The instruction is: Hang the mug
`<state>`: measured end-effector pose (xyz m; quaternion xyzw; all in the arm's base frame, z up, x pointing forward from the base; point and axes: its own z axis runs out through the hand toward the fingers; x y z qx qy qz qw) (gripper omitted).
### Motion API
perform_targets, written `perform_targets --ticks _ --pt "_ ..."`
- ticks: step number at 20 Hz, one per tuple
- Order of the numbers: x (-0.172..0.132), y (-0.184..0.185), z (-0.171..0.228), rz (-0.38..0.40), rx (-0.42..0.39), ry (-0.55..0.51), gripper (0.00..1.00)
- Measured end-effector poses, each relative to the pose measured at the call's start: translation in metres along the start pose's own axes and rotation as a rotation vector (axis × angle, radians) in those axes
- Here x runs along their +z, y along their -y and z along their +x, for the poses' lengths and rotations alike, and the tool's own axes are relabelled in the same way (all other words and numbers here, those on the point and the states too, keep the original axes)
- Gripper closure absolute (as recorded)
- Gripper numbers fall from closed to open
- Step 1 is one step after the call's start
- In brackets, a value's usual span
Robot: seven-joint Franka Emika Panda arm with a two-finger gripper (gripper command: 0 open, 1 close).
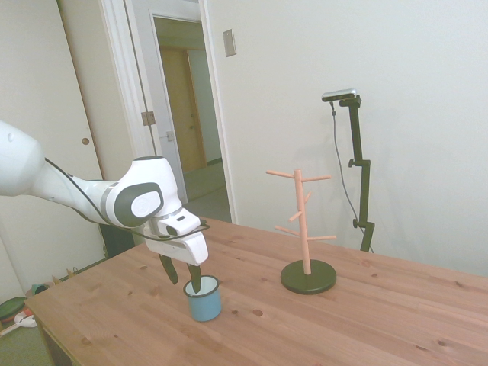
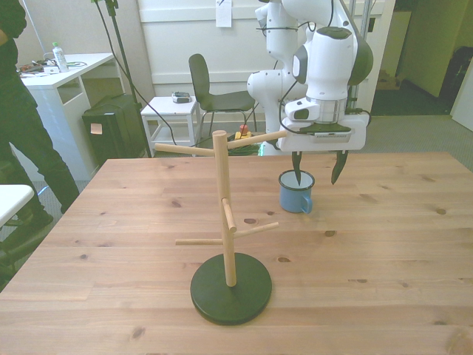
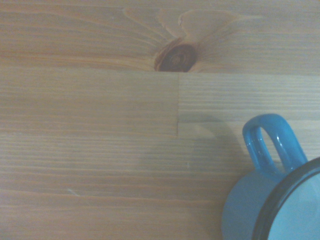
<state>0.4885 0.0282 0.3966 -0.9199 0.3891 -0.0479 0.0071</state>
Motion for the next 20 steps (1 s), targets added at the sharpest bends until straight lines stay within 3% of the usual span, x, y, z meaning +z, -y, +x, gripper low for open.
perform_targets --ticks 20 --pt "0.0088 -0.0055 0.0053 0.002 0.019 0.000 1.00"
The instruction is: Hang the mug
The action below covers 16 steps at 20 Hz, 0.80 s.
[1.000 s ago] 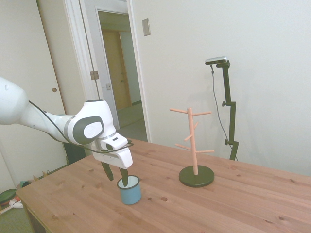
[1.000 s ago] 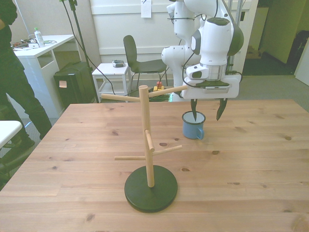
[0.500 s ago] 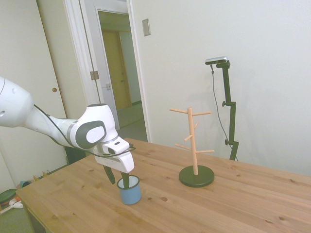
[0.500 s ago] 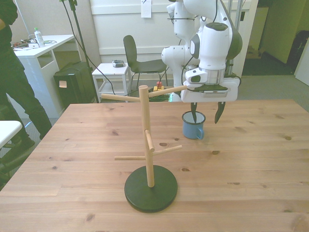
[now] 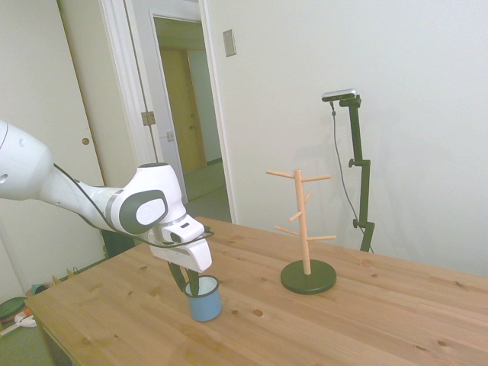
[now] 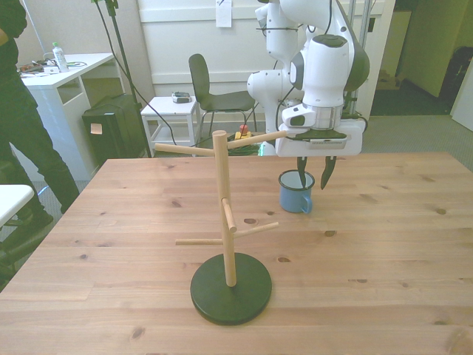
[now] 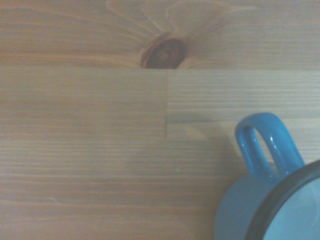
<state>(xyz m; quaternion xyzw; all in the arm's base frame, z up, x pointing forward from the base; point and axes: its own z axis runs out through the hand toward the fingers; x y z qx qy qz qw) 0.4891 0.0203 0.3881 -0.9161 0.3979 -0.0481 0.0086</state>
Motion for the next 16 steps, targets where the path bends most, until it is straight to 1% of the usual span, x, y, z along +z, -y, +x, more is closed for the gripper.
perform_targets --ticks 16 --pt "0.0061 -0.0062 0.0048 0.003 0.013 -0.001 1.00"
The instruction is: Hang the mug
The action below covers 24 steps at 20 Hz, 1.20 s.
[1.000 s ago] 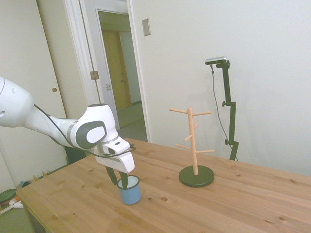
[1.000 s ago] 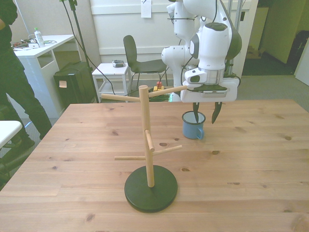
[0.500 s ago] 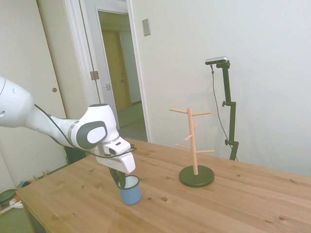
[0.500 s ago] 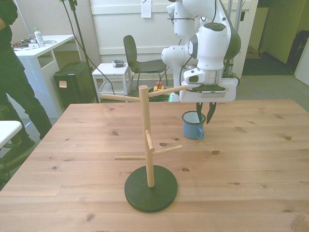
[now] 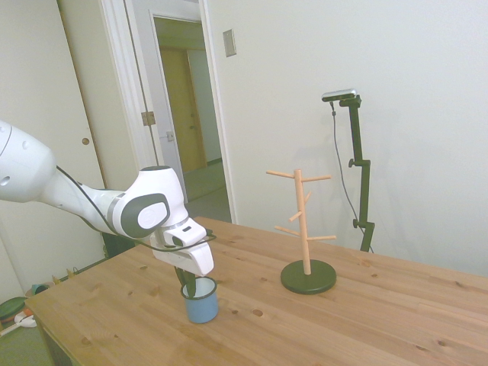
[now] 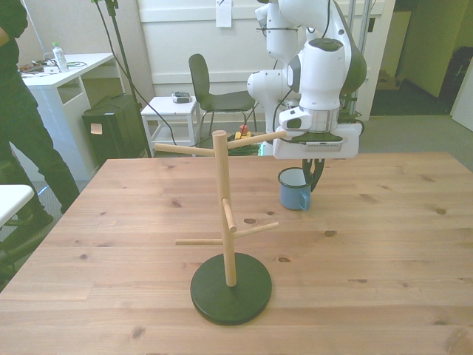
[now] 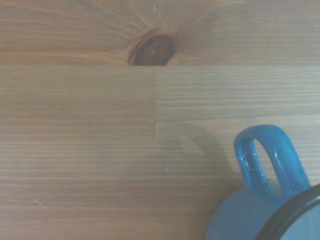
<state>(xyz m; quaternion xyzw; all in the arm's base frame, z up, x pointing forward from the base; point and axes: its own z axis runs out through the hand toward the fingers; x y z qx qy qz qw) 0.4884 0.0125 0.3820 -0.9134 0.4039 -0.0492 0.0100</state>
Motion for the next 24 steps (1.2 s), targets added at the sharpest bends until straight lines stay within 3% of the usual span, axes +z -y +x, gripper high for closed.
perform_targets --ticks 5,14,19,24 --pt "-0.025 -0.001 0.010 0.029 -0.004 -0.028 1.00" --pt "-0.167 0.000 0.050 0.112 -0.015 -0.108 1.00" --pt "-0.215 0.002 0.082 0.137 -0.013 -0.122 1.00" --pt "-0.244 0.028 0.114 0.154 -0.010 -0.127 1.00"
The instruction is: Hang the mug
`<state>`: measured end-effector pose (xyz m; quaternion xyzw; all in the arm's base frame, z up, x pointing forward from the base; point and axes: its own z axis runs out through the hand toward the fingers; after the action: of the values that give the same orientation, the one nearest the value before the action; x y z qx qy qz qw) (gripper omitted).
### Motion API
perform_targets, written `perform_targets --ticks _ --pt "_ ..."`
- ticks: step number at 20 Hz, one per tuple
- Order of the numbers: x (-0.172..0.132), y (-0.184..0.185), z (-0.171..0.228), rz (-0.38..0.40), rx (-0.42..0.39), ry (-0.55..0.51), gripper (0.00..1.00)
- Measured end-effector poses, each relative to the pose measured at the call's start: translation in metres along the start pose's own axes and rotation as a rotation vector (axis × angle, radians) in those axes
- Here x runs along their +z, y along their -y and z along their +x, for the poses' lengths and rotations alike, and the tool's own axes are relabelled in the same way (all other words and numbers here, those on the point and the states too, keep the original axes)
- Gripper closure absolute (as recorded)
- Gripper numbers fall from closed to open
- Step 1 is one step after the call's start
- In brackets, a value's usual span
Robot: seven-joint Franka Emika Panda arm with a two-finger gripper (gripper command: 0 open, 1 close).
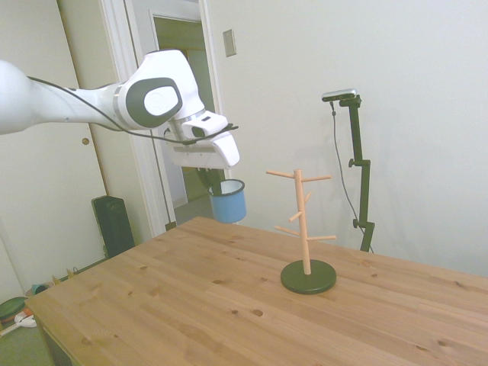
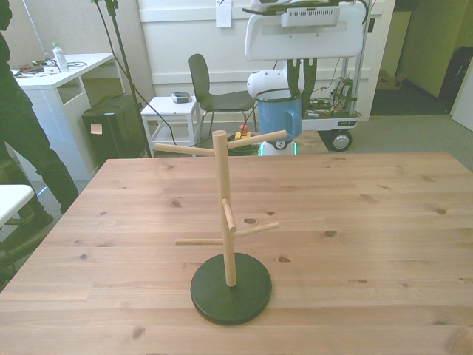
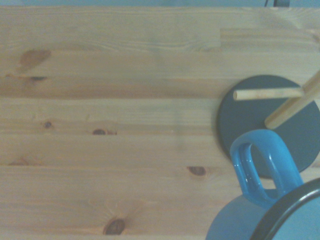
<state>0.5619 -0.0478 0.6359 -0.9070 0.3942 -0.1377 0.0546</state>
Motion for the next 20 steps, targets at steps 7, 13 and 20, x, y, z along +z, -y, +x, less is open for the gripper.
perform_targets --ticks 7,13,20 --pt "0.006 0.025 0.034 -0.004 0.011 0.010 1.00" --pt "0.000 0.020 0.042 0.000 0.017 0.005 1.00" --pt "-0.005 0.030 0.048 0.008 0.015 0.010 1.00"
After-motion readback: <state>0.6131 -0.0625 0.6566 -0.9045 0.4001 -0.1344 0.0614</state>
